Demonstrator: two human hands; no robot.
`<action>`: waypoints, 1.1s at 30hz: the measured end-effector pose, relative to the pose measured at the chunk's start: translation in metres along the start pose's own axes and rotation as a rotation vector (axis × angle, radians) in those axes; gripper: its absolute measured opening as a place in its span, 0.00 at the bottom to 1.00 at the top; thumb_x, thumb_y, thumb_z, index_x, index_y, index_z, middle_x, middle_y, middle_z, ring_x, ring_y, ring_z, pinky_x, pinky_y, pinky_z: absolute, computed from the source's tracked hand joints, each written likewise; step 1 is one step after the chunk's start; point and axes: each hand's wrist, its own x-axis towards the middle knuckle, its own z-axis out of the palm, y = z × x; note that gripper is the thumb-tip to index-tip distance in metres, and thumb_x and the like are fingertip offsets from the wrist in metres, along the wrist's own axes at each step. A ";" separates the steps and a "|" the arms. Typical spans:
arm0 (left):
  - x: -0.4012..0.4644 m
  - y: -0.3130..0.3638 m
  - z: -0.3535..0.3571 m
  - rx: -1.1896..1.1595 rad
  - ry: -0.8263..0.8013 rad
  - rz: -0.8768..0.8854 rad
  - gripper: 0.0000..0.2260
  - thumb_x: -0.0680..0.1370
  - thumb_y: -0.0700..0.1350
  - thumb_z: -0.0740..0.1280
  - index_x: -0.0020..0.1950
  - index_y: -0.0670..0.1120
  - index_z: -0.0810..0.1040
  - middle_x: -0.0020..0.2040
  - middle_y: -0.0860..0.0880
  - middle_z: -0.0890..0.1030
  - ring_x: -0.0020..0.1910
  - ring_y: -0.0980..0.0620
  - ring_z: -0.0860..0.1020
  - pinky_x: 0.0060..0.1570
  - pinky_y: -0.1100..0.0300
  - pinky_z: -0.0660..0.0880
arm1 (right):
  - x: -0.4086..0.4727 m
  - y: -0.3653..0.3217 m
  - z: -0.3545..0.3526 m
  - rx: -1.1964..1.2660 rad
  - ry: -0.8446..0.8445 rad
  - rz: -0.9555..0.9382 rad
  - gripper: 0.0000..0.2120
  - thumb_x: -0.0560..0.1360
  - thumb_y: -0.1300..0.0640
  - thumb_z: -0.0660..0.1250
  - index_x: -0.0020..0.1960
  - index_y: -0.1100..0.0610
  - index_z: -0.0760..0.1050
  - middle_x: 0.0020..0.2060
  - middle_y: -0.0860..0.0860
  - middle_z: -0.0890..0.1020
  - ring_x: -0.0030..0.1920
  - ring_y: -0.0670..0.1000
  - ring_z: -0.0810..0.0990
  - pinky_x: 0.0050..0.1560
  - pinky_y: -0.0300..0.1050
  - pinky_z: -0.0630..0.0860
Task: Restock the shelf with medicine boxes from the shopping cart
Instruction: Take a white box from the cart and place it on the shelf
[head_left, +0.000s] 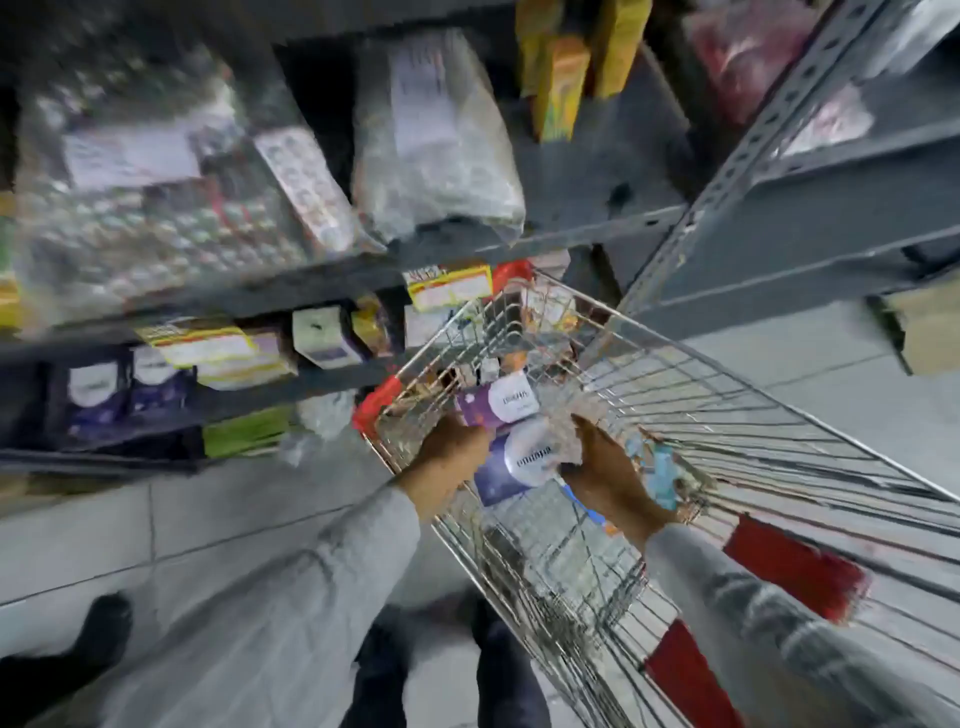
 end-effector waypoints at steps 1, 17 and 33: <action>0.006 0.001 0.008 0.103 -0.063 -0.009 0.06 0.67 0.50 0.67 0.42 0.51 0.75 0.40 0.48 0.81 0.35 0.54 0.78 0.32 0.63 0.71 | 0.007 0.009 0.006 0.013 -0.024 0.081 0.38 0.73 0.60 0.70 0.80 0.57 0.59 0.72 0.60 0.74 0.65 0.63 0.79 0.62 0.54 0.77; 0.001 -0.020 0.032 0.176 -0.053 -0.167 0.05 0.77 0.35 0.61 0.49 0.41 0.76 0.39 0.45 0.76 0.34 0.48 0.73 0.33 0.61 0.68 | 0.011 0.036 0.036 0.335 0.047 -0.021 0.21 0.70 0.63 0.76 0.62 0.54 0.80 0.54 0.51 0.86 0.55 0.53 0.84 0.53 0.44 0.82; -0.222 0.073 -0.185 -0.265 -0.025 0.876 0.27 0.74 0.38 0.64 0.68 0.63 0.70 0.63 0.55 0.83 0.63 0.54 0.80 0.56 0.62 0.77 | -0.168 -0.253 -0.151 0.691 0.535 -0.479 0.10 0.73 0.50 0.77 0.52 0.49 0.81 0.48 0.44 0.88 0.47 0.44 0.87 0.43 0.41 0.82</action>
